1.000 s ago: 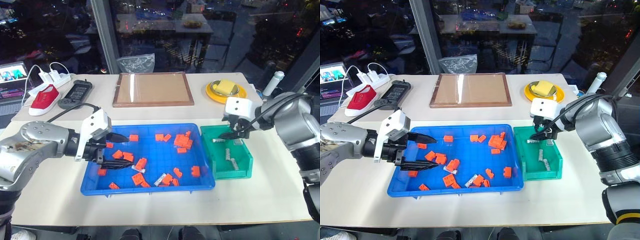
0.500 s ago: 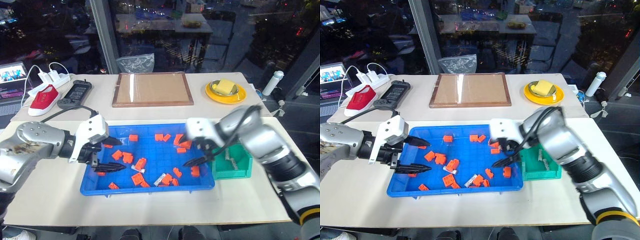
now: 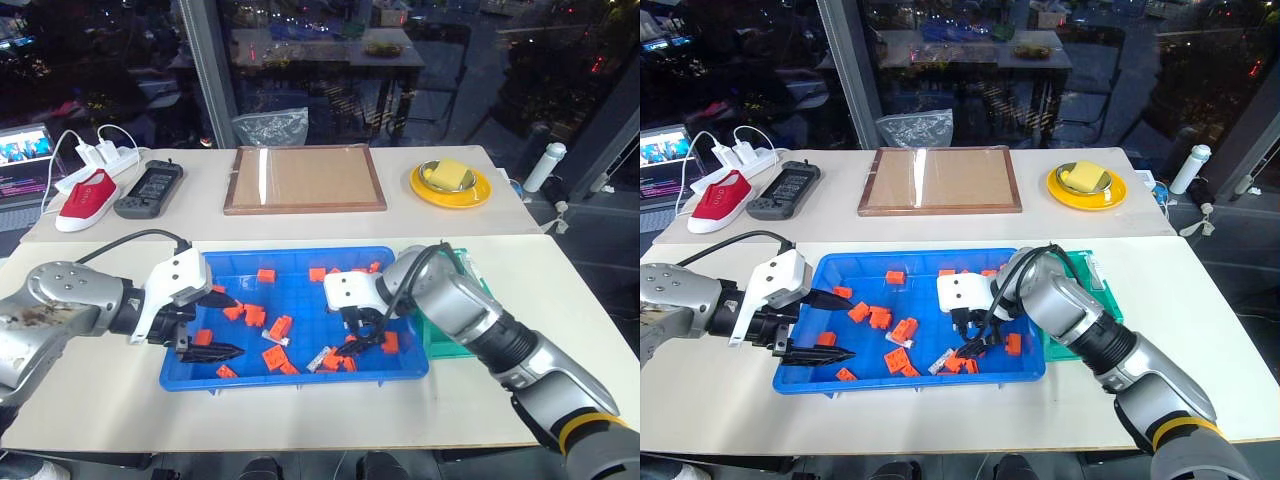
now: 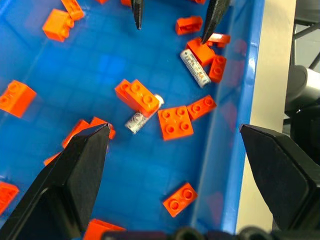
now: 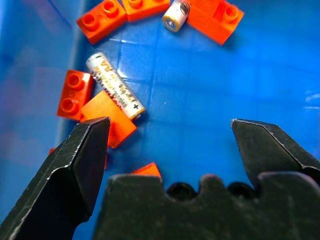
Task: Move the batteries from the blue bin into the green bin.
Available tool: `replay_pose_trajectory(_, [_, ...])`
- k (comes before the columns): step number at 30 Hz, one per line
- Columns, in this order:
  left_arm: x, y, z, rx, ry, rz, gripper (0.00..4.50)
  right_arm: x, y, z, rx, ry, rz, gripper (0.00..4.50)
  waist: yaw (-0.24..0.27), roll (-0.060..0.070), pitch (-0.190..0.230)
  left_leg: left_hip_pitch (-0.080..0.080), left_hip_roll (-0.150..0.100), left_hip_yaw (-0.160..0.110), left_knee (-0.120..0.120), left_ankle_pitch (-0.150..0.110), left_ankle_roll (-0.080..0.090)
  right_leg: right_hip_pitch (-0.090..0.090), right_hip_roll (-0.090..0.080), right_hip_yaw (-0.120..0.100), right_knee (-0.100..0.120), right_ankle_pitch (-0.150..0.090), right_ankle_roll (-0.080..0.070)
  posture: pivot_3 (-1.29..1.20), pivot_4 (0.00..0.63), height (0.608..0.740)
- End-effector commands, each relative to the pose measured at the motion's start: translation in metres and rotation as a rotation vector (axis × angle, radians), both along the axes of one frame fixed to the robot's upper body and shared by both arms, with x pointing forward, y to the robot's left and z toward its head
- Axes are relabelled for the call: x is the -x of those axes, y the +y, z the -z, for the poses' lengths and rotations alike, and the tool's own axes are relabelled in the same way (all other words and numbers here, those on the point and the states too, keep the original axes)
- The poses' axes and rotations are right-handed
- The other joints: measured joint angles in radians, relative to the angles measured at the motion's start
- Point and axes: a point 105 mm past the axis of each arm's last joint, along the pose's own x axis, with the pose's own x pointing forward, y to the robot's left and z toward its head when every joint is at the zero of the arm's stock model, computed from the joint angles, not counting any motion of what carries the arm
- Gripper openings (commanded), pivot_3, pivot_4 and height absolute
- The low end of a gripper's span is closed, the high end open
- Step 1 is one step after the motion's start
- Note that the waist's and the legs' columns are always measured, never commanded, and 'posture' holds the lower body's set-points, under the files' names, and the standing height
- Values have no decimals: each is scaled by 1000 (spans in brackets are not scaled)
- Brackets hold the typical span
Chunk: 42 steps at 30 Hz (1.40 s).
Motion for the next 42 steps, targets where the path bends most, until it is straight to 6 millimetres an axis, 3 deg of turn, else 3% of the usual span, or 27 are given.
replay_pose_trajectory(1, [2, -1, -9, -7, -39, 12, 4500, -2, 2, 1, 11, -34, -10, 4482, 1, 0, 0, 0, 0, 0, 0, 0, 0, 0, 0, 0, 0, 0, 0, 0, 150, 740])
replay_pose_trajectory(12, [2, 1, -7, -14, -39, 13, 4500, 20, 15, -10, -75, 70, -58, 4482, 1, 0, 0, 0, 0, 0, 0, 0, 0, 0, 0, 0, 0, 0, 0, 0, 150, 740])
replay_pose_trajectory(16, [2, 2, -6, -16, -37, 16, 4500, 27, 12, -1, -36, 104, -69, 4482, 1, 0, 0, 0, 0, 0, 0, 0, 0, 0, 0, 0, 0, 0, 0, 0, 150, 740])
replay_pose_trajectory(22, [1, 2, -6, -17, -43, 16, 4500, 22, 4, 12, 26, 88, -43, 4482, -1, 0, 0, 0, 0, 0, 0, 0, 0, 0, 0, 0, 0, 0, 0, 0, 150, 740])
replay_pose_trajectory(32, [-2, -1, -6, -19, -52, 19, 4500, 8, -9, 10, 53, 48, 9, 4482, 1, 0, 0, 1, 1, 0, 0, 0, 0, 0, 0, 0, 0, 0, 0, 0, 150, 740])
replay_pose_trajectory(35, [-2, -2, -7, -19, -55, 21, 4500, 3, -10, 10, 50, 32, 29, 3825, 0, 0, 0, 1, 1, 0, 0, 0, 0, 0, 0, 0, 0, 0, 0, 0, 150, 740])
replay_pose_trajectory(42, [-4, -1, -8, -23, -63, 18, 4500, -21, -14, 9, 43, -50, 110, 1423, 1, 0, 0, 1, 1, 0, 0, 0, 0, 1, 1, 0, 0, 0, 0, 0, 150, 740])
